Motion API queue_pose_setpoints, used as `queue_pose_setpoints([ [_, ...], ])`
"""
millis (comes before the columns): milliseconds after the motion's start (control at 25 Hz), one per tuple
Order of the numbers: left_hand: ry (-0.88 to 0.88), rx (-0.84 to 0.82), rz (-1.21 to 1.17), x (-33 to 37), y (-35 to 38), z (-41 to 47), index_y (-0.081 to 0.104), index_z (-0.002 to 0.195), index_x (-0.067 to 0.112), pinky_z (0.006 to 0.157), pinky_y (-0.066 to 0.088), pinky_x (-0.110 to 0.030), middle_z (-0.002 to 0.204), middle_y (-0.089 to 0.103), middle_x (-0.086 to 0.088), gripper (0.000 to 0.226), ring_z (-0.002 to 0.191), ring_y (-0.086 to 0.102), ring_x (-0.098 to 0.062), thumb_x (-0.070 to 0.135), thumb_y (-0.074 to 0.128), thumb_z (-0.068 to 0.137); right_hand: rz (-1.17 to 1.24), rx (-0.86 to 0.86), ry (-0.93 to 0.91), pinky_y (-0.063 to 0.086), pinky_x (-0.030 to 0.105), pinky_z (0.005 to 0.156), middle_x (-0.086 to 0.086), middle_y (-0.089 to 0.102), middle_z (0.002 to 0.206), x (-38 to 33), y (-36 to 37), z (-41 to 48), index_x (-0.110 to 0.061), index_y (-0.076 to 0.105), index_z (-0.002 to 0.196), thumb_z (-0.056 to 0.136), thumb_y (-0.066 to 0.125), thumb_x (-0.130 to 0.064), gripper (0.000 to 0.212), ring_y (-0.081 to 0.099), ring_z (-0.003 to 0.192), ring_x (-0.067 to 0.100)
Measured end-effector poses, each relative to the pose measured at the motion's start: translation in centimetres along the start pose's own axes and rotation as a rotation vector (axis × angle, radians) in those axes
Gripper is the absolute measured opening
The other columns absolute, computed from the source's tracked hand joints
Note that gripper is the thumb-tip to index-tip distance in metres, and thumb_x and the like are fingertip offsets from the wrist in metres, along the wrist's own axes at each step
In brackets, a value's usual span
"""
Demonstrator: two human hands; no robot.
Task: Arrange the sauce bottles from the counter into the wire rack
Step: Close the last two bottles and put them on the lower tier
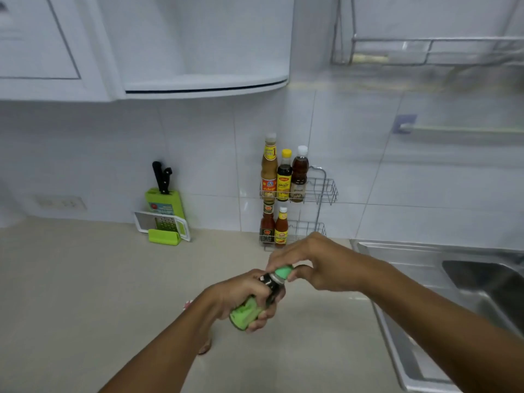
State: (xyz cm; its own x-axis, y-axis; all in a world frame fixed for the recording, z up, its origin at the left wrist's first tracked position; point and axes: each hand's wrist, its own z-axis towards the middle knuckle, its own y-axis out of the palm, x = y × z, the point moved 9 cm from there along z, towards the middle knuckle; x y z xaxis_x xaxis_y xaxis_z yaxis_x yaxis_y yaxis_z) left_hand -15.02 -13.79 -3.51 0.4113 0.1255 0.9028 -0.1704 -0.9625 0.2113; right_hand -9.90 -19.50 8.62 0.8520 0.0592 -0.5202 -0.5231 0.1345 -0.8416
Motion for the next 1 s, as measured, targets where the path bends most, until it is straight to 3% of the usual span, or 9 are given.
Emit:
queue_pose_setpoints([
  [240, 0.080, -0.268, -0.272, 1.8, 4.2, 0.2, 0.054, 0.089, 0.012, 0.050, 0.048, -0.023, 0.059, 0.053, -0.009, 0.028, 0.044, 0.055, -0.019, 0.016, 0.060, 0.062, 0.275, 0.109, 0.050, 0.055, 0.026, 0.103, -0.003, 0.077, 0.121, 0.6, -3.6, -1.1, -0.008, 0.078, 0.118, 0.085, 0.071, 0.015, 0.041, 0.068, 0.122, 0.008],
  [320, 0.093, -0.164, -0.190, 2.5, 4.3, 0.2, 0.054, 0.086, 0.011, 0.048, 0.048, -0.024, 0.057, 0.050, -0.011, 0.024, 0.042, 0.053, -0.019, 0.011, 0.058, 0.062, 0.202, 0.076, 0.072, 0.055, 0.025, 0.103, -0.008, 0.076, 0.122, 0.4, -4.1, -1.0, -0.013, 0.076, 0.123, 0.087, 0.074, 0.008, 0.042, 0.067, 0.120, 0.003],
  [440, 0.185, 0.128, 0.016, 4.3, 3.2, -0.1, 0.050, 0.077, 0.004, 0.045, 0.044, -0.027, 0.055, 0.045, -0.013, 0.016, 0.038, 0.047, -0.020, 0.004, 0.055, 0.062, -0.001, 0.024, 0.114, 0.059, 0.031, 0.098, -0.021, 0.073, 0.109, 0.3, -4.9, -0.7, -0.024, 0.073, 0.128, 0.088, 0.078, -0.011, 0.042, 0.069, 0.101, -0.005],
  [520, 0.215, 0.151, -0.005, 4.6, 2.6, -0.5, 0.049, 0.078, 0.003, 0.047, 0.043, -0.028, 0.054, 0.046, -0.013, 0.018, 0.039, 0.048, -0.020, 0.003, 0.056, 0.061, -0.043, 0.013, 0.132, 0.060, 0.035, 0.095, -0.018, 0.075, 0.107, -0.5, -5.2, -0.3, -0.027, 0.073, 0.126, 0.090, 0.077, -0.016, 0.038, 0.070, 0.097, -0.002],
  [640, 0.162, -0.236, -0.199, 4.4, 4.6, -1.4, 0.056, 0.084, 0.008, 0.046, 0.045, -0.022, 0.056, 0.055, -0.010, 0.020, 0.042, 0.054, -0.018, 0.009, 0.062, 0.065, 0.013, -0.005, 0.081, 0.060, 0.037, 0.095, -0.008, 0.076, 0.115, -3.7, -5.3, 0.3, -0.027, 0.073, 0.122, 0.093, 0.074, -0.014, 0.031, 0.072, 0.103, 0.004],
  [800, 0.245, -0.720, -0.268, 7.2, 7.3, -3.4, 0.068, 0.085, 0.009, 0.045, 0.048, -0.015, 0.067, 0.069, 0.000, 0.019, 0.050, 0.062, -0.008, 0.020, 0.074, 0.070, 0.103, -0.072, -0.015, 0.059, 0.039, 0.097, -0.001, 0.075, 0.123, -8.2, -6.4, 1.4, -0.011, 0.075, 0.118, 0.097, 0.065, 0.002, 0.027, 0.070, 0.117, 0.014],
  [920, 0.270, -0.747, -0.195, 8.0, 5.7, -3.3, 0.069, 0.085, 0.012, 0.039, 0.039, -0.017, 0.069, 0.069, 0.004, 0.016, 0.055, 0.066, -0.003, 0.015, 0.073, 0.071, 0.104, -0.114, -0.064, 0.060, 0.037, 0.097, 0.004, 0.074, 0.125, -9.6, -7.3, 2.7, -0.003, 0.076, 0.116, 0.094, 0.062, 0.012, 0.030, 0.068, 0.121, 0.015],
  [1000, 0.234, -0.558, -0.142, 7.7, 2.9, -2.4, 0.070, 0.078, 0.011, 0.039, 0.038, -0.020, 0.063, 0.067, -0.001, 0.019, 0.050, 0.064, -0.009, 0.003, 0.064, 0.062, 0.052, -0.126, -0.081, 0.059, 0.033, 0.097, 0.003, 0.074, 0.126, -9.1, -7.1, 3.9, -0.004, 0.077, 0.115, 0.093, 0.059, 0.016, 0.034, 0.068, 0.122, 0.014],
])
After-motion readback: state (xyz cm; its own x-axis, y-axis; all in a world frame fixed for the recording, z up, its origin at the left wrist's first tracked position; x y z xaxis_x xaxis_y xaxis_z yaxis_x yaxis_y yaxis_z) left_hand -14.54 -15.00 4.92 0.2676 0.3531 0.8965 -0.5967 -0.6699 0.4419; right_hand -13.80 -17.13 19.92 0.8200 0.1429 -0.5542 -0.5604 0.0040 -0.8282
